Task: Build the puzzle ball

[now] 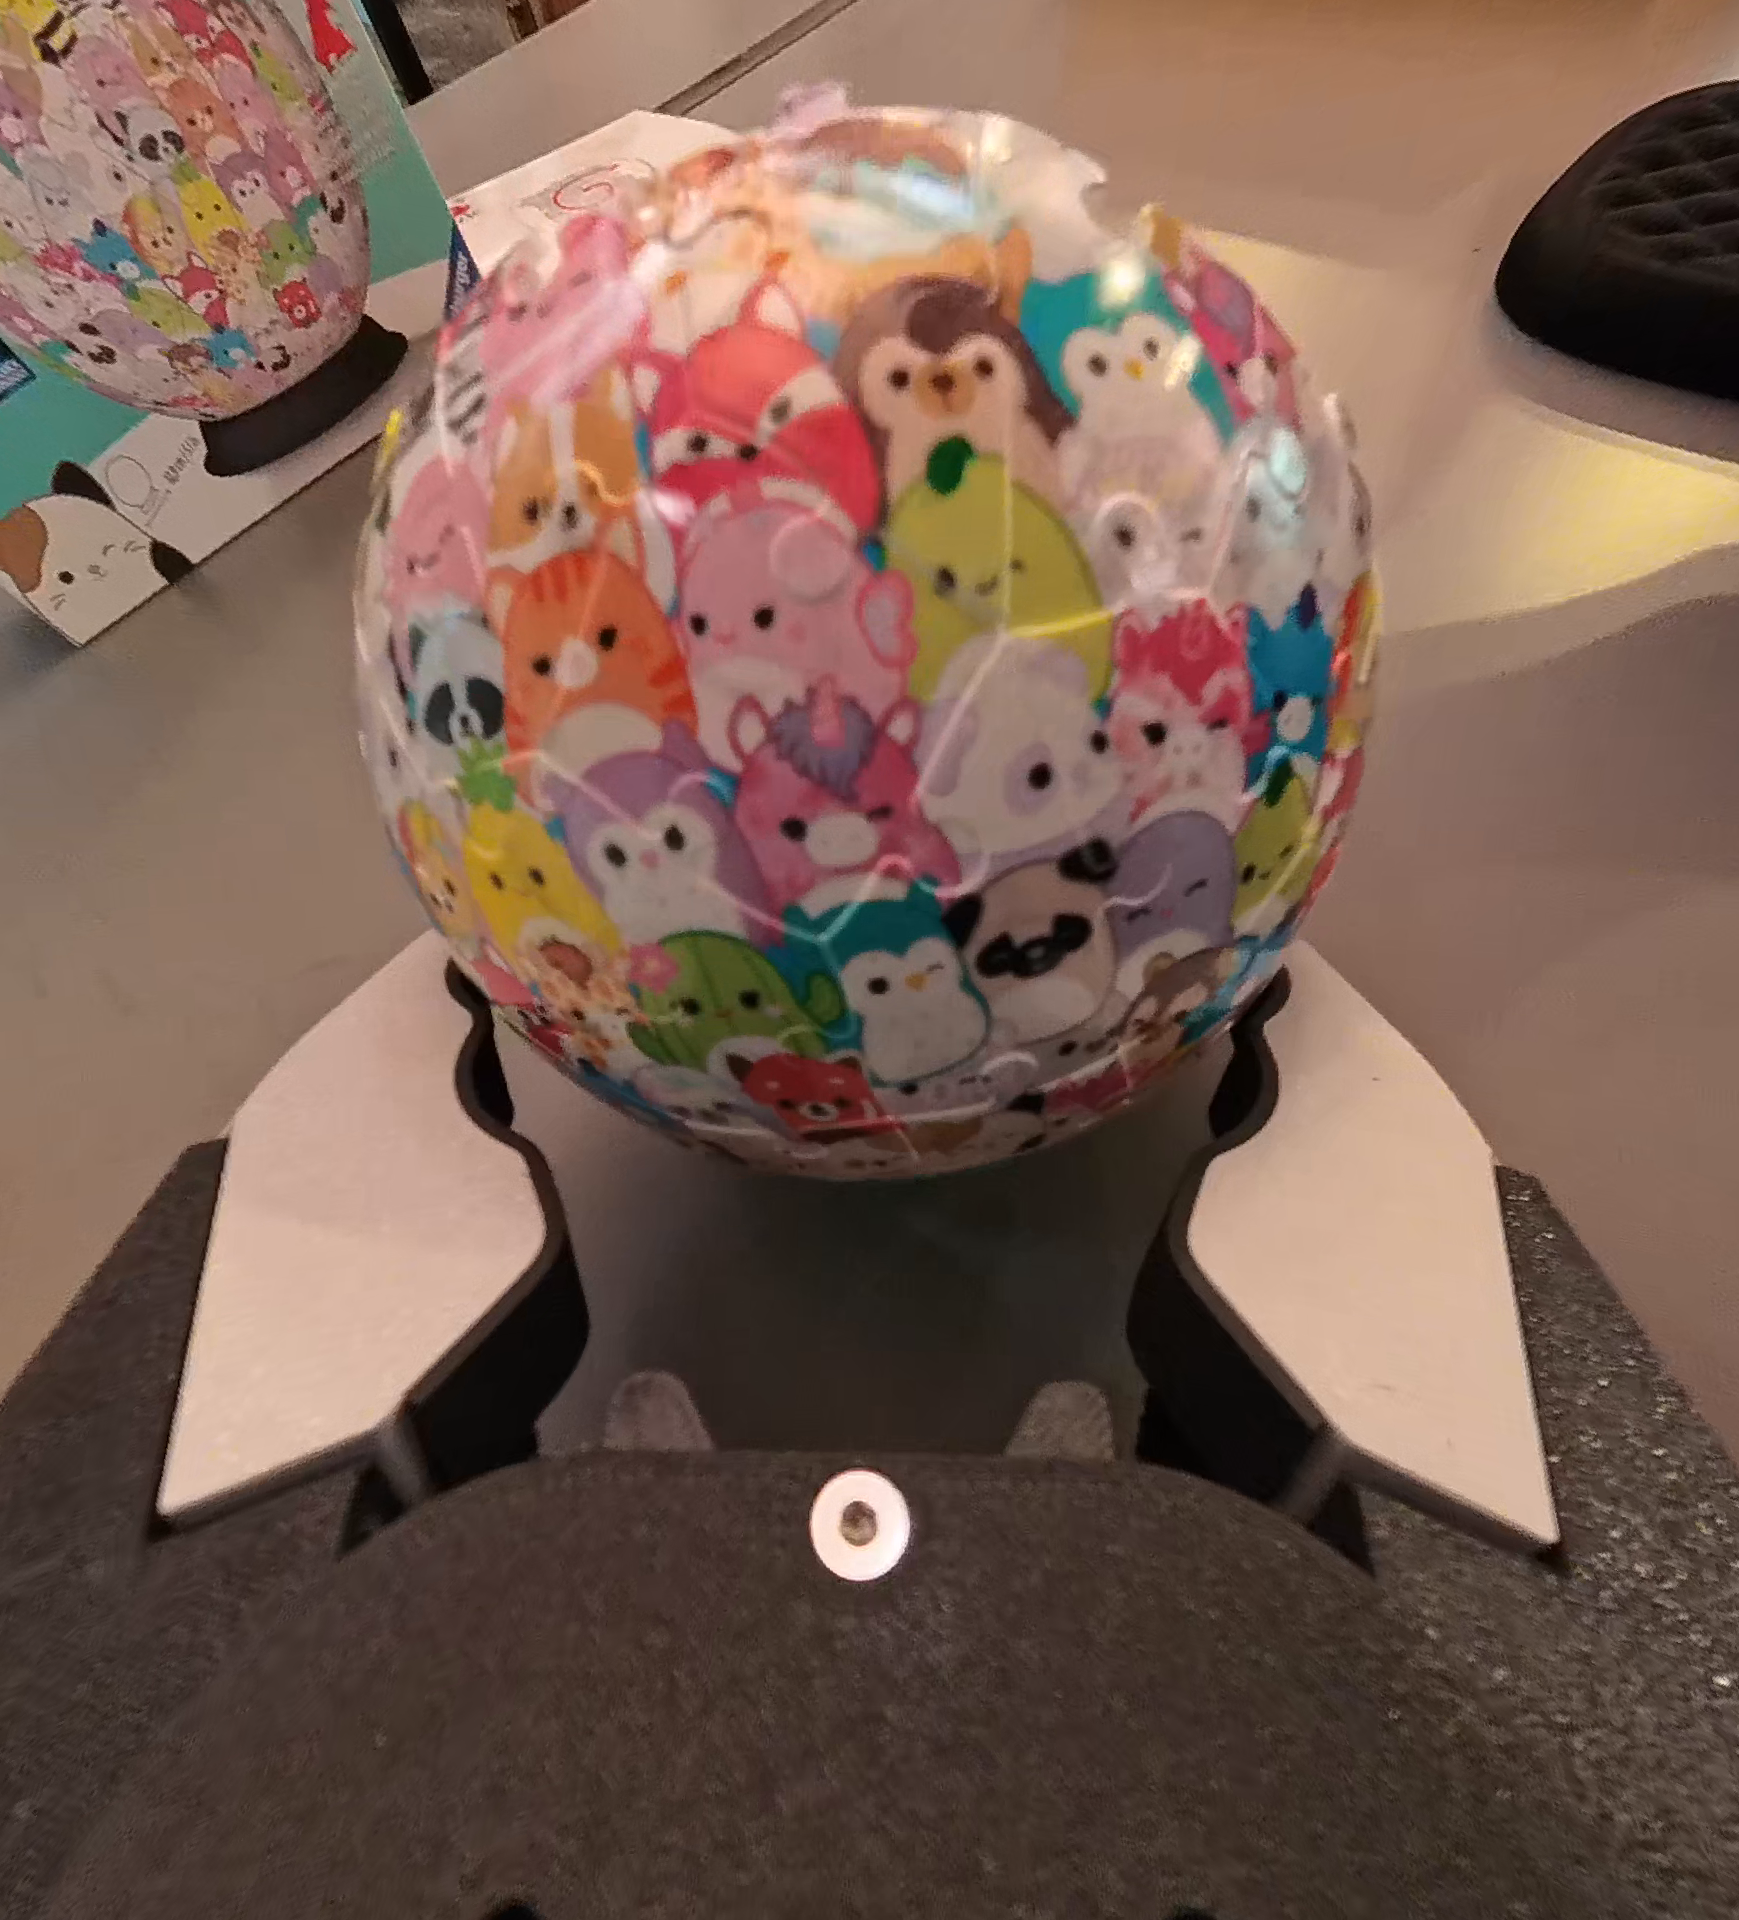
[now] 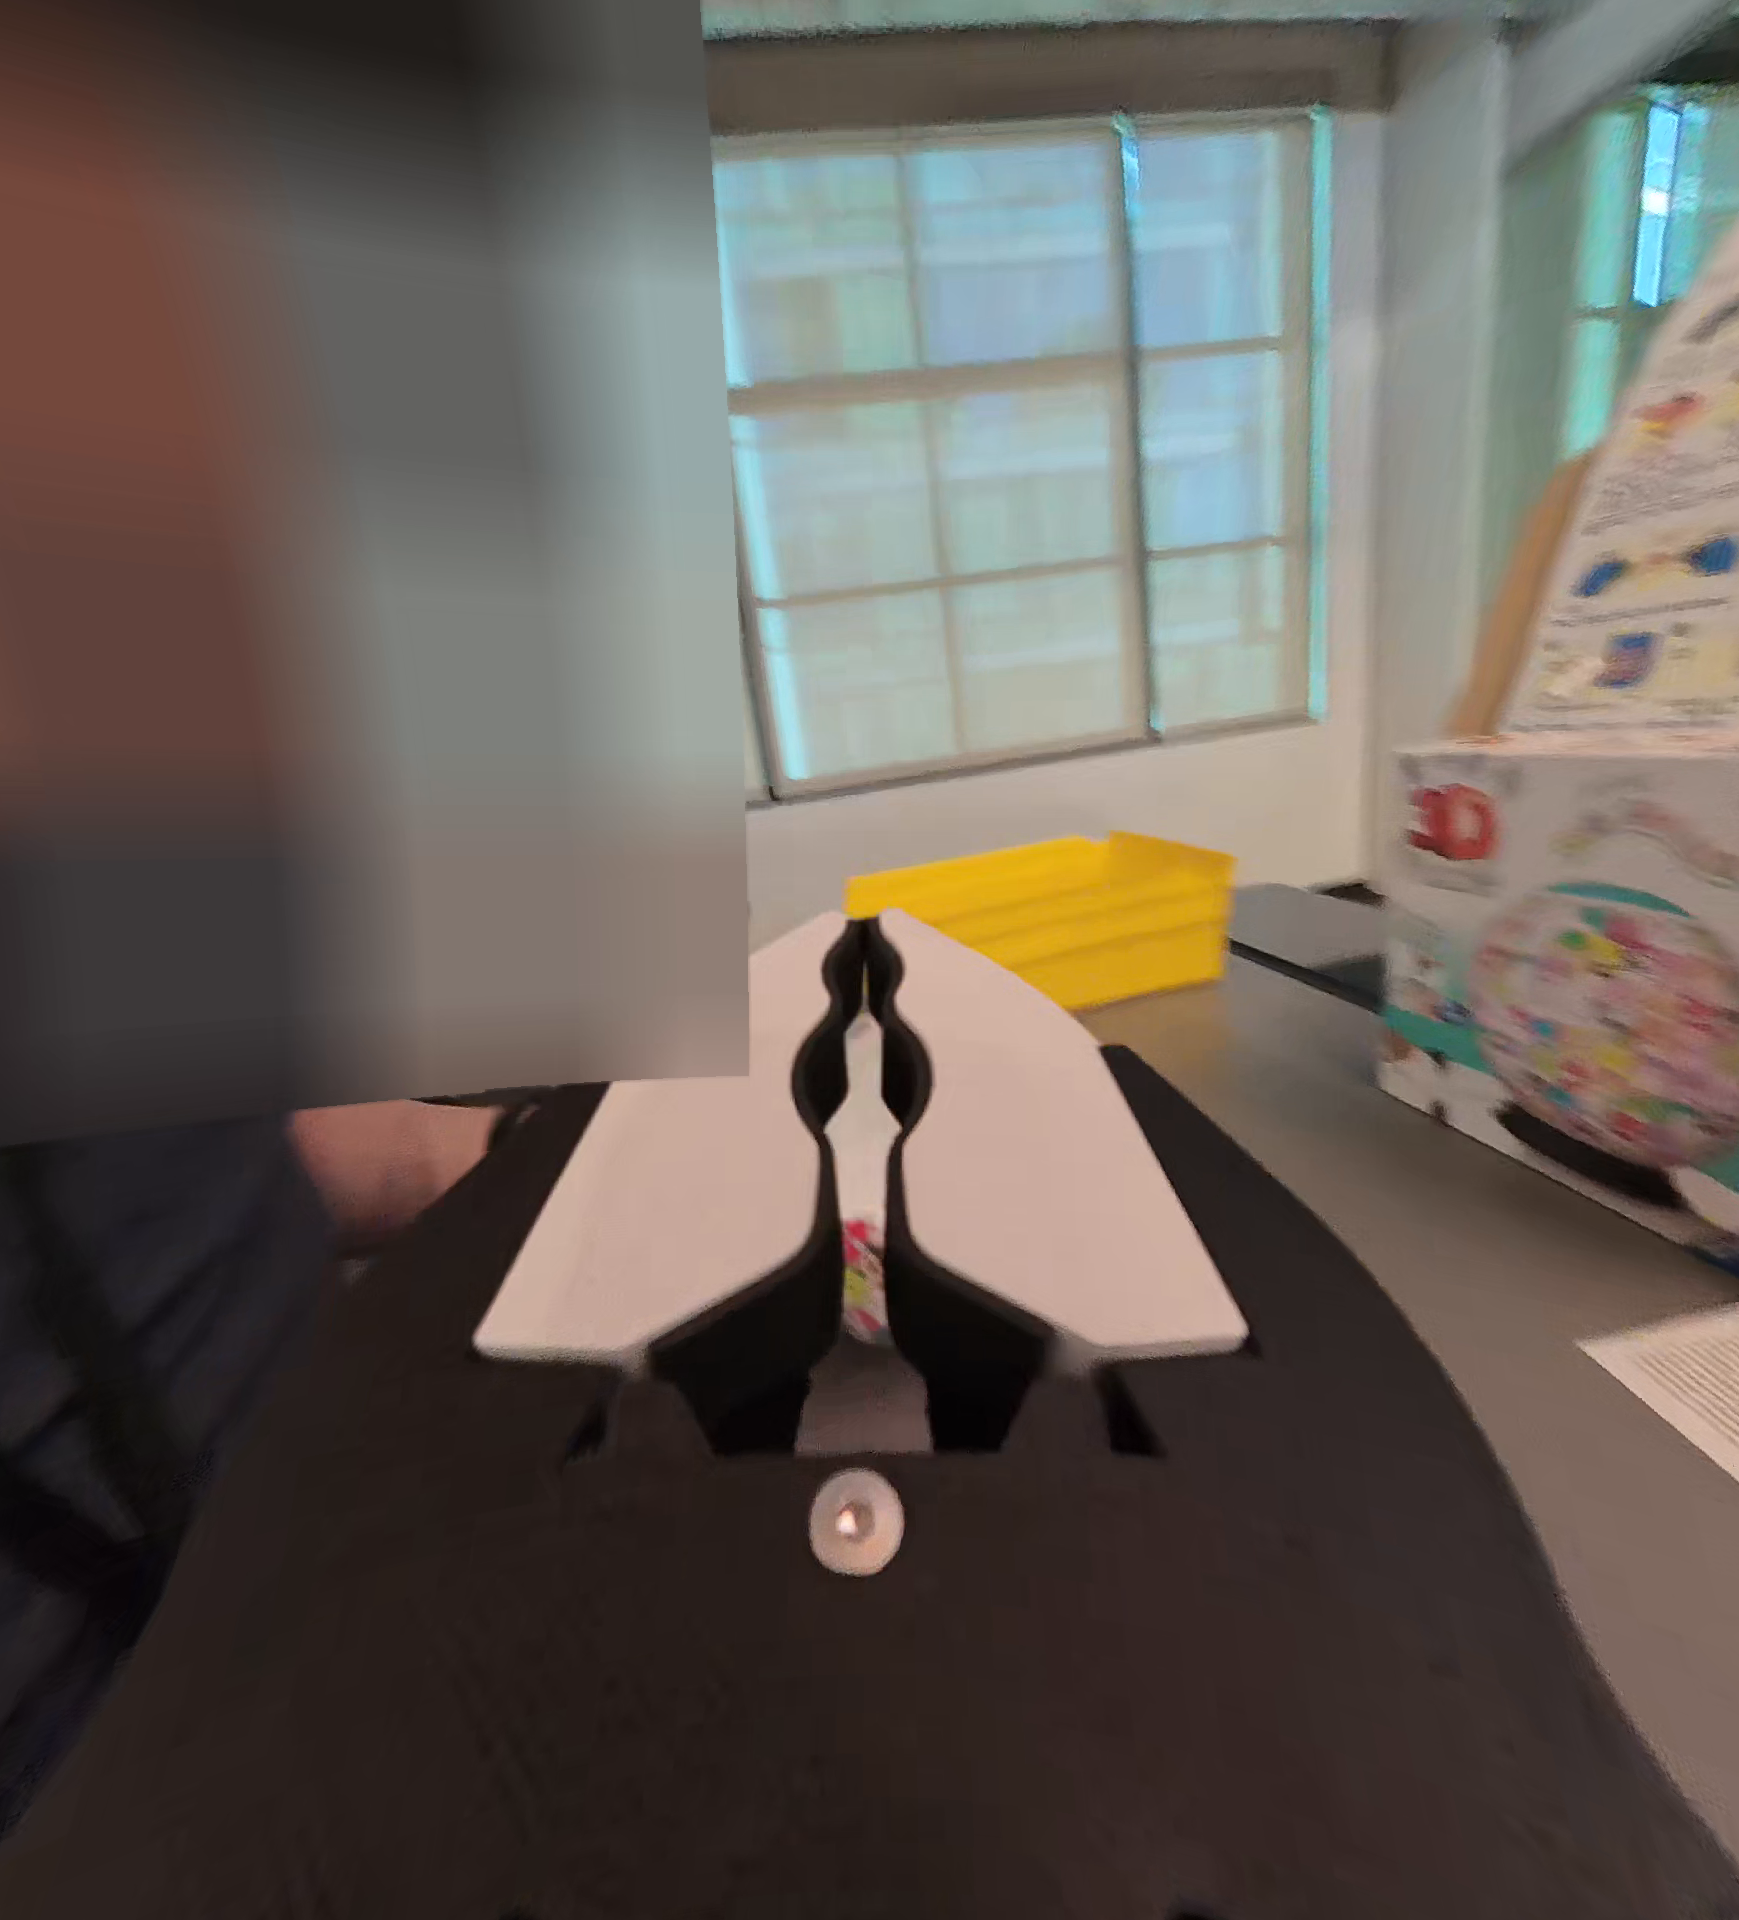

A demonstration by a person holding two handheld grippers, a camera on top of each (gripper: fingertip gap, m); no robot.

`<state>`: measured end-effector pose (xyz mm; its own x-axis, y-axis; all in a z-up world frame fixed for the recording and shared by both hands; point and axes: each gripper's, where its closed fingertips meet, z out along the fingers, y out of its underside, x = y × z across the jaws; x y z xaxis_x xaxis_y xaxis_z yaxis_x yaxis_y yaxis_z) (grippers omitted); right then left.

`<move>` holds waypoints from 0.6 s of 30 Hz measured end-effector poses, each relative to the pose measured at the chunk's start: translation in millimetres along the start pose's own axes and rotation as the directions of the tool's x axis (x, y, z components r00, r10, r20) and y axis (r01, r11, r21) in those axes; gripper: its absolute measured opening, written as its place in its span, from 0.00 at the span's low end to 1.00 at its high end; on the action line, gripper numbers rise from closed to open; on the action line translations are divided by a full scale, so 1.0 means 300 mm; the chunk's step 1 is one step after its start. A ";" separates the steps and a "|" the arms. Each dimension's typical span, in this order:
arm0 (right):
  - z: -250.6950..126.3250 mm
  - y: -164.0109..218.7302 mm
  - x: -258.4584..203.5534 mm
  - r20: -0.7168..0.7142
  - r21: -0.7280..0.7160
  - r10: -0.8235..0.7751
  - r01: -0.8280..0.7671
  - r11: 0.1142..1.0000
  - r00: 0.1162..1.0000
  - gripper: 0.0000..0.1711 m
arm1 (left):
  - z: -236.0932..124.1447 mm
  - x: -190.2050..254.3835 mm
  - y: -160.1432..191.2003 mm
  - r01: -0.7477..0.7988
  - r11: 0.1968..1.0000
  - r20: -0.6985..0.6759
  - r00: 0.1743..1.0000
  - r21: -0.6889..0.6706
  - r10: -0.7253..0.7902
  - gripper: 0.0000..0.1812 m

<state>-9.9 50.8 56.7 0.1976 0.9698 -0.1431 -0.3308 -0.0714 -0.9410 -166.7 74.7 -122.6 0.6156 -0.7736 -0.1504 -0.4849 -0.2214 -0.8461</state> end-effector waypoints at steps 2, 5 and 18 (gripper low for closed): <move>-0.008 0.025 0.022 -0.065 -0.075 -0.049 0.044 0.996 0.997 0.00 | -0.002 -0.003 0.000 -0.008 1.000 0.005 1.000 0.003 0.008 0.73; -0.025 0.040 0.025 -0.107 -0.137 -0.153 0.138 0.981 0.982 0.00 | -0.002 -0.004 0.000 -0.015 1.000 0.006 1.000 0.005 0.015 0.73; 0.084 -0.005 -0.169 0.366 -0.039 0.196 -0.196 0.980 0.910 0.00 | -0.002 -0.004 -0.008 -0.058 0.998 0.003 0.998 0.023 0.058 0.73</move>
<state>-42.6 7.6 73.1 -0.2229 0.9536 -0.2024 -0.3271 -0.2688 -0.9060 -166.7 75.9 -120.2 0.5882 -0.7834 -0.2006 -0.5054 -0.1624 -0.8475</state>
